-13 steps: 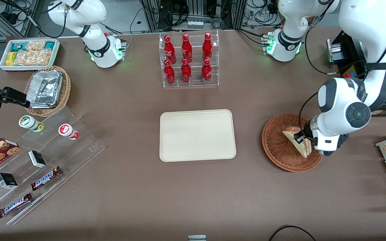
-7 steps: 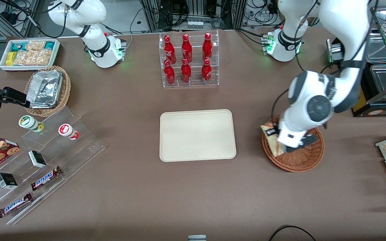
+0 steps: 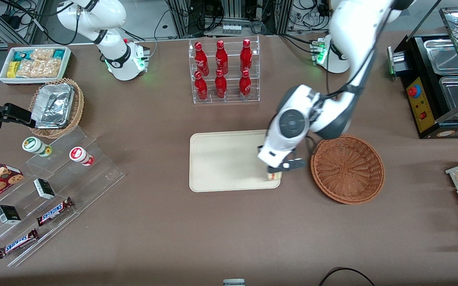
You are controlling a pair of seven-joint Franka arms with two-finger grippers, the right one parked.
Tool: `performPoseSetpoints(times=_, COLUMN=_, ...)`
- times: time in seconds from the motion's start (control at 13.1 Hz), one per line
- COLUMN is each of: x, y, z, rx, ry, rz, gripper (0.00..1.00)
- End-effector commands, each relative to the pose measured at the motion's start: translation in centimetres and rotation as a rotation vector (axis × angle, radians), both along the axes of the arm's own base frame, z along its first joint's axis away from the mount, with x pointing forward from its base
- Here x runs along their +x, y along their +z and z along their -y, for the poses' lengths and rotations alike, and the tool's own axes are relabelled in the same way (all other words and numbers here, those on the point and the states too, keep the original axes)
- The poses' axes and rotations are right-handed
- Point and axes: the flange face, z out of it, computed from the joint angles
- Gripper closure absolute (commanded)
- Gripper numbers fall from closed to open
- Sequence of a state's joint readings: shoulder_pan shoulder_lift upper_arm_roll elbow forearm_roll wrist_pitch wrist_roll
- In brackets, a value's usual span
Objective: Place sandwich from basket to tray
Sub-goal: 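Lift the sandwich and carry it with the left gripper over the tray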
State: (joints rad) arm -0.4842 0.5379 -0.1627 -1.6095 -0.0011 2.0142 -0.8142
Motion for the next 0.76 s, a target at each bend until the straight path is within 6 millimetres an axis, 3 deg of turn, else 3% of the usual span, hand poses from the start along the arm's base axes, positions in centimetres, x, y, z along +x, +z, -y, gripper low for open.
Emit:
performPoseSetpoints(times=0.0, x=0.3, y=-2.1, z=5.6, rx=0.020, ry=0.039, rz=0.024, gripper=1.00)
performPoseSetpoints(times=0.3, x=-1.2, y=-4.2, z=10.0, rx=0.057, ry=0.063, rz=0.021, gripper=1.00)
performPoseSetpoints(times=0.69, x=-2.1, y=-5.8, z=12.2, rx=0.068, ry=0.128, rz=0.019, gripper=1.00)
